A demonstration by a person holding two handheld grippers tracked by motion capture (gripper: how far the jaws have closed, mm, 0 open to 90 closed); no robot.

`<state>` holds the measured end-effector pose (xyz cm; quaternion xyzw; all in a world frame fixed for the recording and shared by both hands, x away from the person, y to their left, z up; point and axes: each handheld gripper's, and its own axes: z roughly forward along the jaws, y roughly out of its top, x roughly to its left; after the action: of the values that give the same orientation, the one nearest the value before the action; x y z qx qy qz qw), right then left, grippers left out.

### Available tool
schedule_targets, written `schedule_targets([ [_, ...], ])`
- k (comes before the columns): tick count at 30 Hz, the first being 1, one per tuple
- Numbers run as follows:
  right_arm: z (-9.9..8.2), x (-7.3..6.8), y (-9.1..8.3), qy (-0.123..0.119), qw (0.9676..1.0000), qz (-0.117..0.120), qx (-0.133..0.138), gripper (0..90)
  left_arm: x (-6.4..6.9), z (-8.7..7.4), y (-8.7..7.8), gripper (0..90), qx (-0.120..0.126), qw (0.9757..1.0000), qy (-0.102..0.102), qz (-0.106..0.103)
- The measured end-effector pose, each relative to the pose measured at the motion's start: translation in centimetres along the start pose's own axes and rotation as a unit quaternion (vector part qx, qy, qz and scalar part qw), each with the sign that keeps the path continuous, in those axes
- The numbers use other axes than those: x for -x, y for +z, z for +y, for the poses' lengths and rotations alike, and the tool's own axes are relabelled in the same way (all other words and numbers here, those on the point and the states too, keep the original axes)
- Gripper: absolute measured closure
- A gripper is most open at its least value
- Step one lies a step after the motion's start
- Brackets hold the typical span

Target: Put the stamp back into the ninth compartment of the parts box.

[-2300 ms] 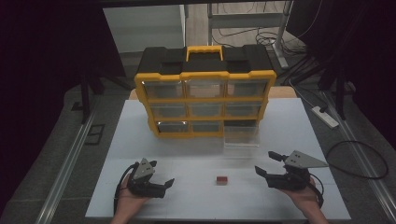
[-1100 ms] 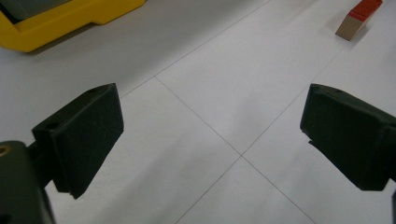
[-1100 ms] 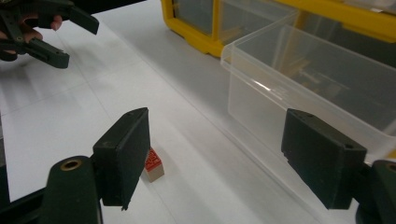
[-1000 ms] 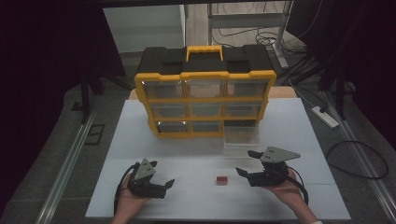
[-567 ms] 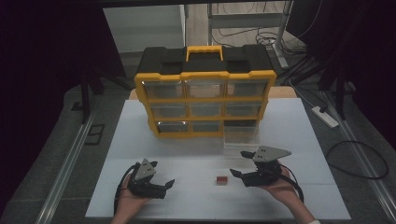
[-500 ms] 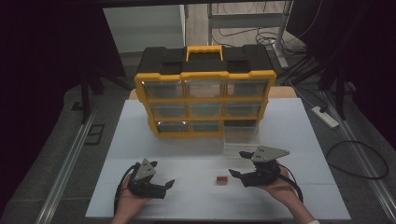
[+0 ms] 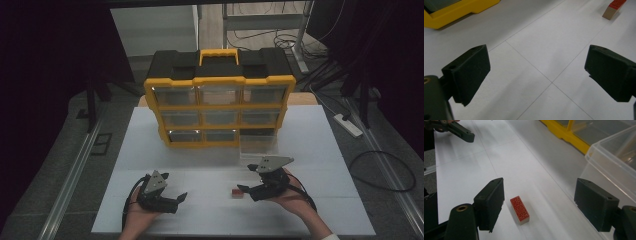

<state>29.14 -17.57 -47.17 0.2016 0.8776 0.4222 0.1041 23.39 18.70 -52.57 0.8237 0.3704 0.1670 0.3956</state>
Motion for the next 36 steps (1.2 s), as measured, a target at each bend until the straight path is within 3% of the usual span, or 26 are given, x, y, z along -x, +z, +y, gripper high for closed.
schedule_targets([
  [14,0.2,-0.6,2.0,-0.006,0.9988,0.03,-0.04,26.7,0.1,0.0,0.0,6.4,0.0,1.0,0.002,-0.001],
  [25,-0.6,-1.2,3.5,-0.02,0.9953,0.038,-0.087,27.9,0.1,0.0,0.0,6.5,-0.002,1.0,0.005,-0.002],
  [30,-0.9,-1.4,4.1,-0.028,0.9923,0.045,-0.112,32.1,0.1,0.0,0.1,6.6,-0.003,1.0,0.005,-0.002],
  [36,-1.0,-1.4,4.3,-0.031,0.9911,0.05,-0.119,39.7,0.1,0.0,0.1,6.8,-0.005,1.0,0.007,-0.002],
])
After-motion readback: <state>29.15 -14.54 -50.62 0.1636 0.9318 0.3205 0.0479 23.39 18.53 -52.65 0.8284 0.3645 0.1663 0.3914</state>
